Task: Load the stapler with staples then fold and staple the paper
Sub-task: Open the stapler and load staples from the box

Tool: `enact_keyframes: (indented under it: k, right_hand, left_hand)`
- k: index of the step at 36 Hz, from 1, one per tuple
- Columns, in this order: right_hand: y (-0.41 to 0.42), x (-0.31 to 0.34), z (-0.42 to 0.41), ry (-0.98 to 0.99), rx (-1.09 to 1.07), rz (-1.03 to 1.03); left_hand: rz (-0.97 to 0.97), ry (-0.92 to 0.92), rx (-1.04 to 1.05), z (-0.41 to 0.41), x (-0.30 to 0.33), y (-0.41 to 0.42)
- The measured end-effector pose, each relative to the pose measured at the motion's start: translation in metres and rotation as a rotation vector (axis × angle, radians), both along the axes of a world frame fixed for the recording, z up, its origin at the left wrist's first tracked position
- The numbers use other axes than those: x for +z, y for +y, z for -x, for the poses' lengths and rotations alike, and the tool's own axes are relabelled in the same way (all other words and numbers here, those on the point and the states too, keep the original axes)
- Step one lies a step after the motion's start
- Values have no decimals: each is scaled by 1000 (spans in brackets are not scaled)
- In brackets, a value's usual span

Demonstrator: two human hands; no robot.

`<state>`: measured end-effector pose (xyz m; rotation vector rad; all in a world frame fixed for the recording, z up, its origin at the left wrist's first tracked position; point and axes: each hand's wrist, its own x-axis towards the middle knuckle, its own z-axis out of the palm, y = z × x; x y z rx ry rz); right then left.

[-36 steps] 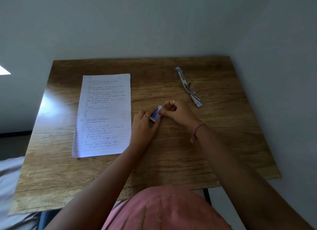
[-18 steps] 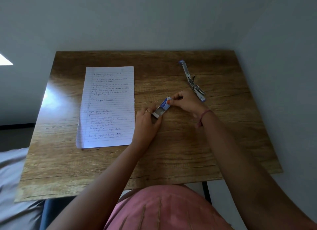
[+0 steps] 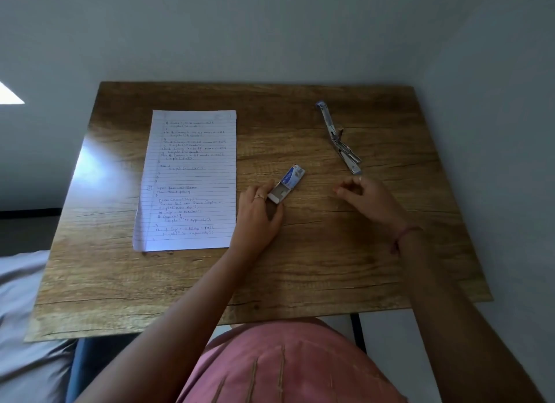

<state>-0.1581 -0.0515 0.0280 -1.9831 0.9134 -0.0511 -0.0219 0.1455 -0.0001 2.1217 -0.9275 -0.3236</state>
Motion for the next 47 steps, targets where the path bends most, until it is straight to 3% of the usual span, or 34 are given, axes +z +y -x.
enact_keyframes:
  k: [4,15,25,33,40,47]
  right_hand:
    - [5,-4,26,-2,-9,-39]
    - [19,-22,27,-57,-12,246]
    - [27,-19,12,-61,7,329]
    - [51,1,-50,-191,194,416]
    - [54,3,-81,-89,329,550]
    - [51,2,-81,-49,346,529]
  left_hand:
    - [0,-21,3,1,-2,-1]
    - [-2,-31,1,1,-4,-2]
    - [34,-5,-7,-2,-1,0]
    - [55,20,3,-2,-1,0]
    - [50,43,3,-3,-1,0]
    - [58,39,16,-3,-2,-1]
